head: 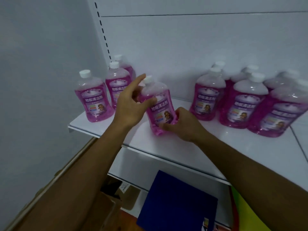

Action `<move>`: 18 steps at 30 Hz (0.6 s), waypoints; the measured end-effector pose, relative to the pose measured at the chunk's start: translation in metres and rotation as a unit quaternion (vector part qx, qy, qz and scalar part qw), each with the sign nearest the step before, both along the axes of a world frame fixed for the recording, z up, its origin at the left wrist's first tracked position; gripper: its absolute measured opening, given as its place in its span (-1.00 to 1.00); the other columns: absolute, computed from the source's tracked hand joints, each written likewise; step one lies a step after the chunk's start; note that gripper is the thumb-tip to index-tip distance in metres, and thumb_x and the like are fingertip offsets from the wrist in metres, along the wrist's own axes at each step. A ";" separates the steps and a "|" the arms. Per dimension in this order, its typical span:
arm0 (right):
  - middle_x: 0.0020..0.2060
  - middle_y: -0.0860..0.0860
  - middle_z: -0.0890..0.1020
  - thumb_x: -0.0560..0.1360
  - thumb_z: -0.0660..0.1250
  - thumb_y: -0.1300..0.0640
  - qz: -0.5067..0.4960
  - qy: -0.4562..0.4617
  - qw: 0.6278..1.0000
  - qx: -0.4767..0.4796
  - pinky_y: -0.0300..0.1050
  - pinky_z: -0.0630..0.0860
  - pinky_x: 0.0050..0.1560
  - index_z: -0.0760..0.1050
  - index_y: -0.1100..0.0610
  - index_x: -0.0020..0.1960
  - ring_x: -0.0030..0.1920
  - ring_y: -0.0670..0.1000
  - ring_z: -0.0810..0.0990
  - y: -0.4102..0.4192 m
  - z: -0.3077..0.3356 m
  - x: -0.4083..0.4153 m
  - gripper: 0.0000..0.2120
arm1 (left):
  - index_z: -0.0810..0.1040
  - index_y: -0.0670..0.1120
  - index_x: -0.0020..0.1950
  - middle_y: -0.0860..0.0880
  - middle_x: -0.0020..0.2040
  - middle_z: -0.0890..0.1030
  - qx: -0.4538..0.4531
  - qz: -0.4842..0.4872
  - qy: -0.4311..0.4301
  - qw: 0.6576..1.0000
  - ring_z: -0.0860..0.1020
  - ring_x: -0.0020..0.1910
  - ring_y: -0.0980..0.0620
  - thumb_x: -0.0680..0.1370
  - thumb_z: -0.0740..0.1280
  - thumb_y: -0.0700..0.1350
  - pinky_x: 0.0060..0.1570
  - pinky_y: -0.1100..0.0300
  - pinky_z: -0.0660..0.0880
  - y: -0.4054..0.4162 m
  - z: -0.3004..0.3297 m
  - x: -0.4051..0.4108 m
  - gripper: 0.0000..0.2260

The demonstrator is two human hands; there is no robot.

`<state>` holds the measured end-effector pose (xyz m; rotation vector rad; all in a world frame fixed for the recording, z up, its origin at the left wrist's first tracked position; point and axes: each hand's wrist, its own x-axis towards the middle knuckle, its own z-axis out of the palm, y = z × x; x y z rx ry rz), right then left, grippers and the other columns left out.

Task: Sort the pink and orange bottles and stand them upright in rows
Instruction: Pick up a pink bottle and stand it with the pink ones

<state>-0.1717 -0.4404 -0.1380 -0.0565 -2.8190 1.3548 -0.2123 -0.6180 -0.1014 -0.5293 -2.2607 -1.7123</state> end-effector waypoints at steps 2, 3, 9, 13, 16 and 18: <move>-0.05 -0.06 0.57 0.34 0.52 -0.14 -0.038 0.017 0.999 0.011 -0.22 0.50 -0.21 0.42 0.10 0.14 -0.14 -0.11 0.55 0.009 -0.005 0.011 -0.48 | 0.37 0.05 0.45 0.13 0.05 0.54 -0.036 -0.043 0.016 0.998 0.57 0.03 0.17 0.43 0.50 -0.18 -0.02 0.31 0.57 0.015 0.006 -0.003 -0.37; -0.03 -0.07 0.59 0.34 0.50 -0.17 -0.057 0.031 0.997 0.030 -0.16 0.54 -0.13 0.45 0.08 0.16 -0.11 -0.08 0.57 0.015 -0.006 0.016 -0.47 | 0.37 0.03 0.45 0.12 0.06 0.54 -0.051 -0.065 0.030 0.996 0.57 0.05 0.14 0.43 0.50 -0.17 -0.01 0.30 0.57 0.023 0.007 -0.006 -0.37; 0.01 -0.07 0.63 0.45 0.42 -0.11 -0.136 0.089 0.984 0.077 -0.16 0.45 -0.07 0.51 0.06 0.23 -0.04 -0.01 0.60 0.045 -0.010 0.044 -0.58 | 0.44 -0.14 0.38 0.03 0.17 0.55 -0.082 -0.170 0.064 0.980 0.57 0.14 0.07 0.44 0.50 -0.18 0.11 0.23 0.56 0.074 0.009 -0.007 -0.46; -0.02 0.01 0.64 0.47 0.42 -0.06 -0.201 0.089 0.973 0.077 -0.13 0.49 -0.07 0.50 0.12 0.16 -0.06 0.05 0.62 0.061 -0.018 0.054 -0.64 | 0.52 -0.16 0.30 -0.02 0.17 0.60 -0.058 -0.225 0.049 0.971 0.59 0.15 0.06 0.43 0.49 -0.25 0.14 0.18 0.56 0.095 0.002 -0.012 -0.55; -0.03 0.04 0.64 0.49 0.42 -0.03 -0.233 0.086 0.965 0.081 -0.18 0.41 -0.11 0.50 0.15 0.11 -0.06 0.07 0.61 0.070 -0.019 0.054 -0.68 | 0.52 -0.18 0.30 -0.09 0.22 0.59 -0.047 -0.242 0.053 0.968 0.57 0.19 0.01 0.44 0.47 -0.28 0.18 0.16 0.54 0.107 -0.001 -0.018 -0.57; -0.02 0.05 0.63 0.49 0.41 -0.02 -0.247 0.087 0.962 0.080 -0.19 0.40 -0.10 0.48 0.17 0.12 -0.05 0.07 0.60 0.074 -0.019 0.052 -0.68 | 0.51 -0.16 0.33 -0.09 0.27 0.55 -0.067 -0.243 0.064 0.966 0.54 0.23 0.00 0.46 0.47 -0.24 0.17 0.18 0.54 0.113 -0.001 -0.023 -0.56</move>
